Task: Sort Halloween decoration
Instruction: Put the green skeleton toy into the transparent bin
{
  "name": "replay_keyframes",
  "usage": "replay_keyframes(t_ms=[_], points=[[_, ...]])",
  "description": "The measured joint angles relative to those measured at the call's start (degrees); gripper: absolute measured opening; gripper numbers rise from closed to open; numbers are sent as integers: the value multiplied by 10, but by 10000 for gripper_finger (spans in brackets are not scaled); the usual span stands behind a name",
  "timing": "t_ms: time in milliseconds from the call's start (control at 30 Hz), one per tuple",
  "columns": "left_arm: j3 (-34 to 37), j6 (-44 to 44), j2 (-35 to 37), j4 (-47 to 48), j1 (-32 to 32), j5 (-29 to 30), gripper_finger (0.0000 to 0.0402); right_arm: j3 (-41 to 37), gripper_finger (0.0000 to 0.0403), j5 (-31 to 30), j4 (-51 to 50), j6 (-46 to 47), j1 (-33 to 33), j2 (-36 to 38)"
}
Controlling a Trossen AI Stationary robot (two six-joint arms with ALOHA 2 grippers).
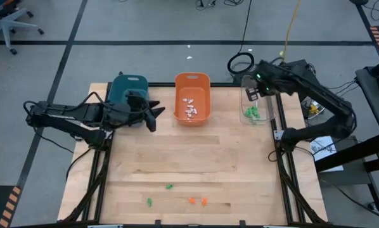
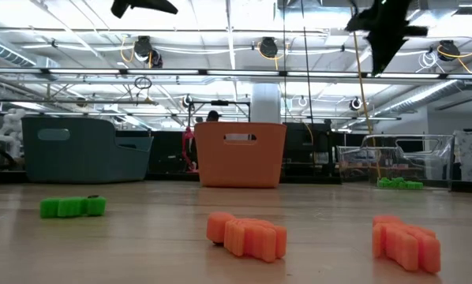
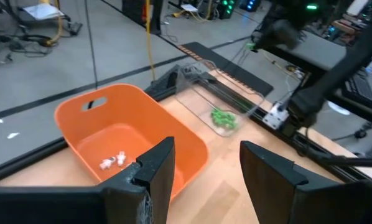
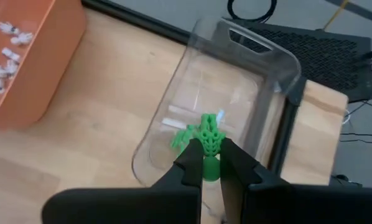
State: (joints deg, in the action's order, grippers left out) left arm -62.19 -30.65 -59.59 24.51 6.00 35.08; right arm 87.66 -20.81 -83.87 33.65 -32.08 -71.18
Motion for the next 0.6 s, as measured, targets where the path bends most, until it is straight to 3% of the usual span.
replay_keyframes(t_ms=[200, 367, 600], points=[[0, -1, 0, 0, 0, -31, 180, 0, 9, 56, 8, -44, -77, -48], [0, -1, 0, 0, 0, -60, 180, -5, 9, 59, 10, -42, -99, -83], [0, 0, 0, 6, 0, -65, 180, -131, 8, 61, 127, -4, -100, -87]])
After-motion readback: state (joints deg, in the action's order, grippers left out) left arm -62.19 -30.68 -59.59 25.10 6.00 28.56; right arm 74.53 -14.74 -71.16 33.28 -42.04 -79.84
